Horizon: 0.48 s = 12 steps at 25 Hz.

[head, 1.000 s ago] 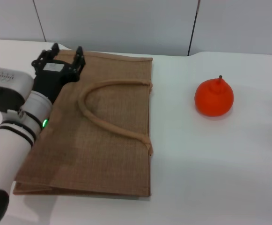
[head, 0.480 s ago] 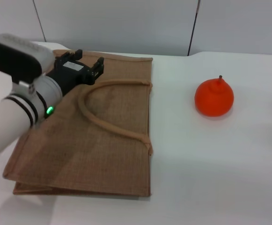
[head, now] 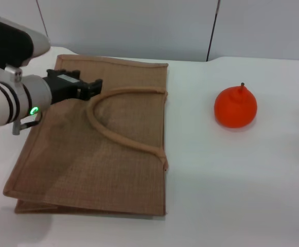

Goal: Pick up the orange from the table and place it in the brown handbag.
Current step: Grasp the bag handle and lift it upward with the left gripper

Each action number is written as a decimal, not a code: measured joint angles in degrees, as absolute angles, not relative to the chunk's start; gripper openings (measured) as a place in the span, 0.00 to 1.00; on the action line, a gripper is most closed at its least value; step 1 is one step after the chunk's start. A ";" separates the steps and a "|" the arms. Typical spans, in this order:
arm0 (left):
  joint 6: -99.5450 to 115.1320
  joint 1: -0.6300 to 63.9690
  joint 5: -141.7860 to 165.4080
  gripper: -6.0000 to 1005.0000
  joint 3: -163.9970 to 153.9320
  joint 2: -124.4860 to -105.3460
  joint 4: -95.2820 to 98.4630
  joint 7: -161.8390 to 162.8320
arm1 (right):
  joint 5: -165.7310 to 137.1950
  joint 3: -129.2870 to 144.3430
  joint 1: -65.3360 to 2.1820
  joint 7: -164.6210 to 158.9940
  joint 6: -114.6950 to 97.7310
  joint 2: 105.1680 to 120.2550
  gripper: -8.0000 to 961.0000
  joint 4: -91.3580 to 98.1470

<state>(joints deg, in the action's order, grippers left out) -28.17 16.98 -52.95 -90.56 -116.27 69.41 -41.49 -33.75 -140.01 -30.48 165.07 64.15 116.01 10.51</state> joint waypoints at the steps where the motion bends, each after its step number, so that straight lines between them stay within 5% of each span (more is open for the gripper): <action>1: -30.45 17.38 -52.61 0.62 -89.31 -116.42 69.54 -41.54 | -33.75 -140.01 -30.61 165.07 64.15 116.01 0.89 10.59; 12: -44.39 21.84 -49.74 0.58 -81.85 -116.31 67.89 -37.55 | -33.75 -140.01 -31.10 165.00 64.16 116.01 0.89 10.84</action>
